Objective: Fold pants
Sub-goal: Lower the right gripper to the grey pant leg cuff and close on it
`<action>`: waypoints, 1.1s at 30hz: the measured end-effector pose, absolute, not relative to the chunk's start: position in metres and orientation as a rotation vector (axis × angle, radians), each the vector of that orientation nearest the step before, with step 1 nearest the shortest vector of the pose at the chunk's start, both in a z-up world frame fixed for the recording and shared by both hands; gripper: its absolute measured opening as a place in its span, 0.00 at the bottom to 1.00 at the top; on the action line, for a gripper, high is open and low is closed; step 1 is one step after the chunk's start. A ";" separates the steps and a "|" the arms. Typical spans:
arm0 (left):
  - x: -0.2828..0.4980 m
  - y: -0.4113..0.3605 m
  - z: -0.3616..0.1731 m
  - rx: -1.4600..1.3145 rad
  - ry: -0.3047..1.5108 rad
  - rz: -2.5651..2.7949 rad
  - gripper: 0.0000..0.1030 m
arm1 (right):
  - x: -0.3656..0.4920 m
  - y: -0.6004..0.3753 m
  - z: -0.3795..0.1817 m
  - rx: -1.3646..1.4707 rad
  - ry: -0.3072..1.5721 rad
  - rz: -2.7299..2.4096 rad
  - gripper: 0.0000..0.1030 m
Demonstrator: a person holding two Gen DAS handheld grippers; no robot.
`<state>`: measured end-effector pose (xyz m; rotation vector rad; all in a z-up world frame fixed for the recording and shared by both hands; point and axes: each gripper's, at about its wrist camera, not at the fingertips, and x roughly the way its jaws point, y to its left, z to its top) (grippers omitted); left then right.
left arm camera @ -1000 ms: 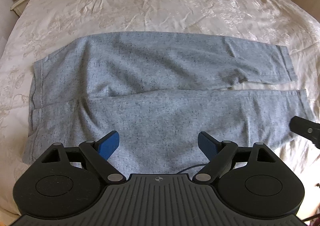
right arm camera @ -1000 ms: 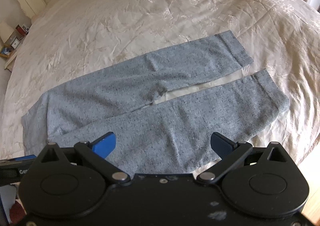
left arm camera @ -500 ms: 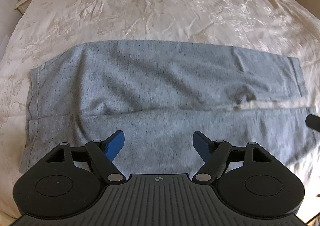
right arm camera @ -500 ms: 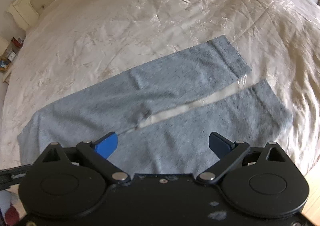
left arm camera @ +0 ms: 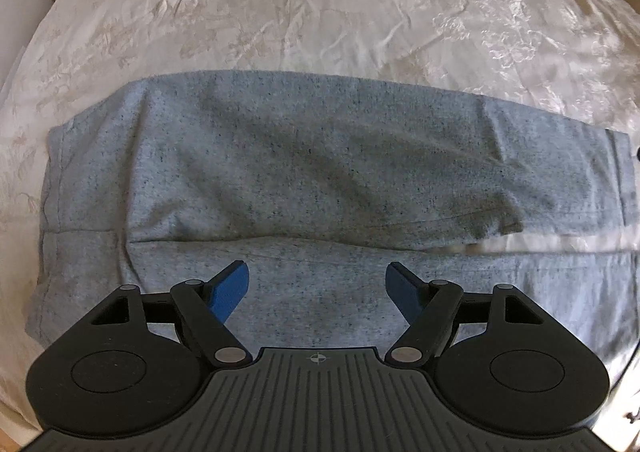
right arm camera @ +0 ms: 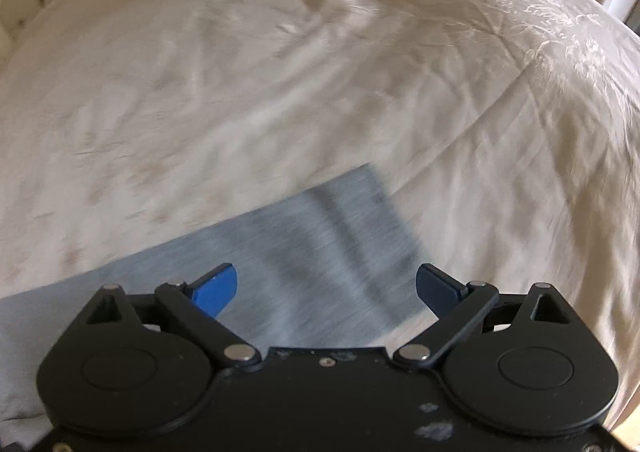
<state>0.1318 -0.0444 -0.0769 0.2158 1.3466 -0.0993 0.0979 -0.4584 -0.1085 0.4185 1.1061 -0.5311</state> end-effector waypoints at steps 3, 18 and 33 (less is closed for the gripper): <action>0.134 -0.053 -0.085 0.221 1.369 -0.087 0.73 | 0.103 -0.493 -0.128 0.403 1.142 -0.531 0.99; 0.137 -0.089 -0.128 0.283 1.468 -0.094 0.73 | 0.110 -0.521 -0.195 0.404 1.269 -0.338 0.21; 0.141 -0.104 -0.173 0.320 1.501 -0.139 0.73 | 0.114 -0.542 -0.136 0.499 1.093 -0.333 0.51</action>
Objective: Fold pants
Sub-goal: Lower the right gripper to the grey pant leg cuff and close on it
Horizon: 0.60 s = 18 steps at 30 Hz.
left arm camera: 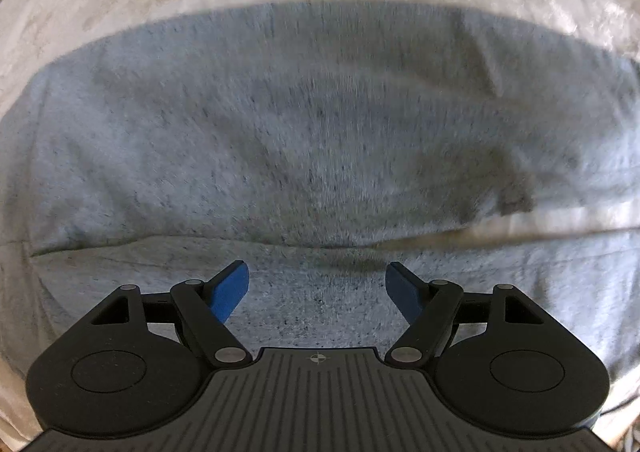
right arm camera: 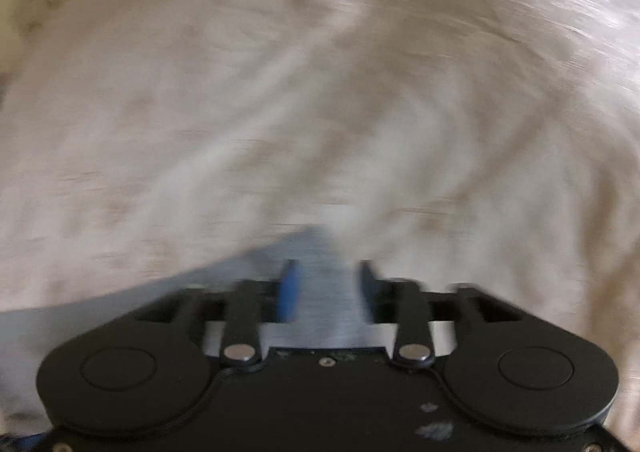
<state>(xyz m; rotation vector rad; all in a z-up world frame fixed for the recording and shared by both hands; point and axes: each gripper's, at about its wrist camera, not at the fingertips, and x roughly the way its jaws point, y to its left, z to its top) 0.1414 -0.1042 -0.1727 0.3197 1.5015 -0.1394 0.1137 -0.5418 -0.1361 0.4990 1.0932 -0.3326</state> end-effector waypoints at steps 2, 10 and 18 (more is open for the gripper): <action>0.142 -0.103 -0.189 0.332 1.550 -0.135 0.73 | 0.129 -0.520 -0.132 0.487 1.079 -0.230 0.65; 0.149 -0.098 -0.208 0.312 1.587 -0.124 0.75 | 0.210 -0.429 -0.153 0.156 1.165 0.096 0.76; 0.141 -0.093 -0.196 0.274 1.561 -0.138 0.74 | 0.230 -0.377 -0.185 -0.175 1.262 0.401 0.77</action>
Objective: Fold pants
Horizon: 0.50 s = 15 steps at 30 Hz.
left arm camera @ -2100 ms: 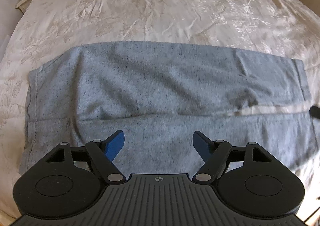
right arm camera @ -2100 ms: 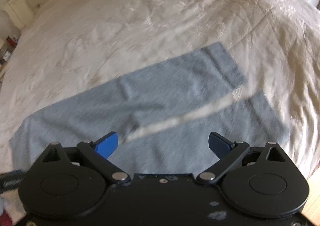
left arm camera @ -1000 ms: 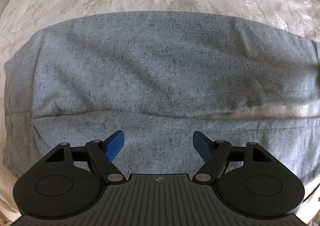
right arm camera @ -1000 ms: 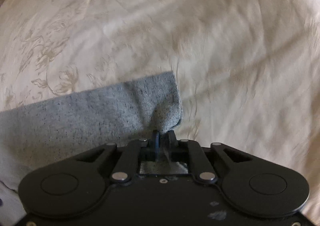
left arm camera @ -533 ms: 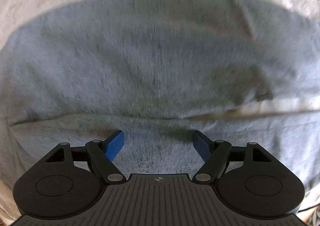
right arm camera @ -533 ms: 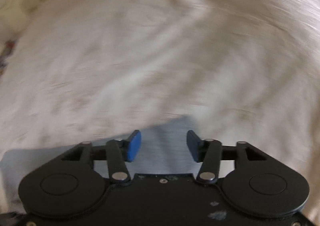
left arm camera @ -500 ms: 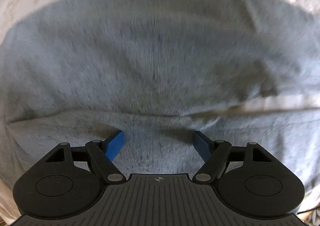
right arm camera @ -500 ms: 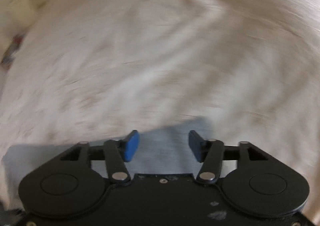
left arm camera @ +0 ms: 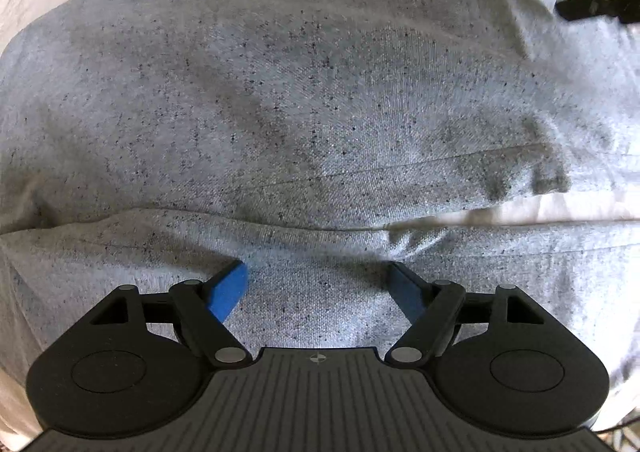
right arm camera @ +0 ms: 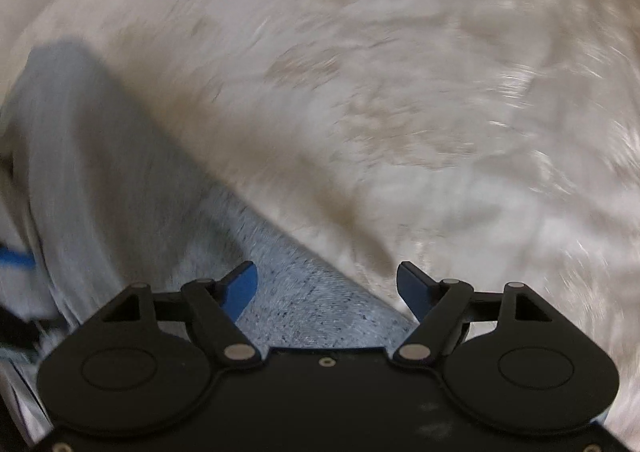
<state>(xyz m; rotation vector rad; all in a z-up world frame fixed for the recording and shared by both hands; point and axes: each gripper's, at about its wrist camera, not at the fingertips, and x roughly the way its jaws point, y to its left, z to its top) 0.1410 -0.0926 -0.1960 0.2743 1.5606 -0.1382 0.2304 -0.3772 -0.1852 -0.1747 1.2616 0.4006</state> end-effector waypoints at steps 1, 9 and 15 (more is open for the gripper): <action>0.141 -0.092 -0.194 0.260 1.557 -0.141 0.74 | 0.232 -0.375 -0.189 -0.190 1.274 0.425 0.66; 0.148 -0.070 -0.165 0.214 1.502 -0.127 0.73 | 0.226 -0.372 -0.187 -0.269 1.243 0.420 0.01; 0.188 -0.055 -0.136 0.160 1.425 -0.127 0.74 | 0.218 -0.384 -0.176 -0.125 1.204 0.262 0.03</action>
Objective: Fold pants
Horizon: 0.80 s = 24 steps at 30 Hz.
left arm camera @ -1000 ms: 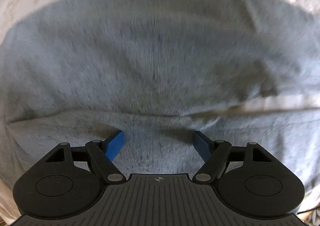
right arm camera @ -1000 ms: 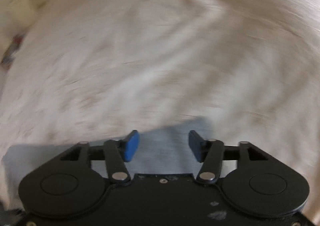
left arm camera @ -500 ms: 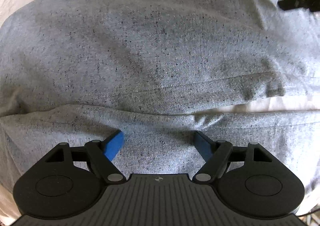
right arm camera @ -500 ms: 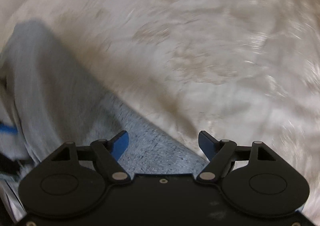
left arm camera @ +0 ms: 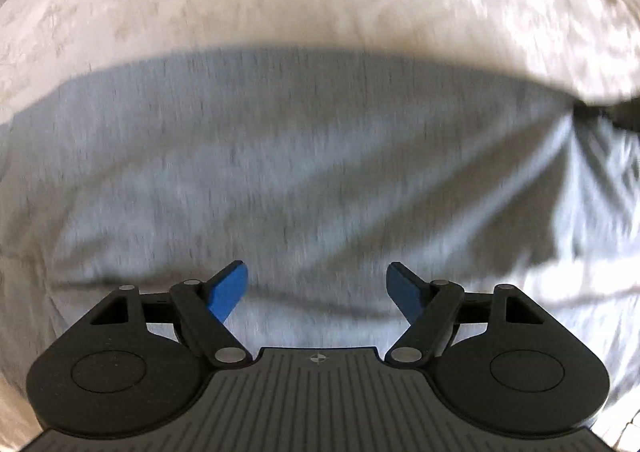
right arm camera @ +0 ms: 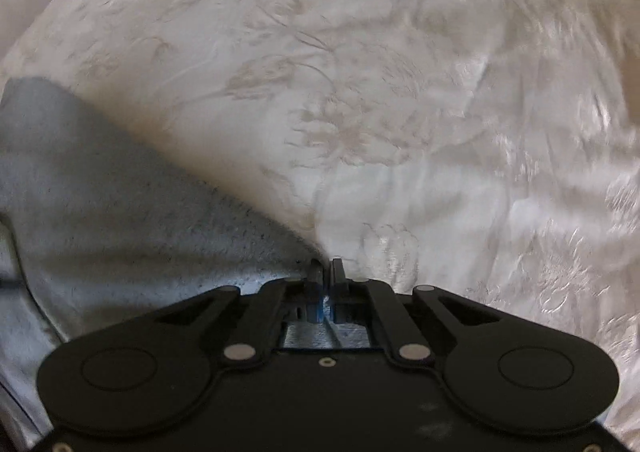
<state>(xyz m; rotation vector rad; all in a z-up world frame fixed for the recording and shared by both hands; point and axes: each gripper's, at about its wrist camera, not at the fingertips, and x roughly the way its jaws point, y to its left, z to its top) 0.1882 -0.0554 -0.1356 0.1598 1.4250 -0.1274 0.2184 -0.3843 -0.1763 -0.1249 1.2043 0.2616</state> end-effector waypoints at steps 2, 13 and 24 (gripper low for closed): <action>0.209 -0.049 -0.131 0.105 1.426 -0.128 0.74 | 0.208 -0.373 -0.171 -0.171 1.177 0.269 0.03; 0.288 -0.068 -0.143 -0.099 1.483 -0.147 0.74 | 0.145 -0.364 -0.128 -0.287 1.019 0.324 0.03; 0.300 -0.066 -0.156 -0.172 1.545 -0.089 0.74 | 0.111 -0.348 -0.140 -0.336 1.046 0.393 0.03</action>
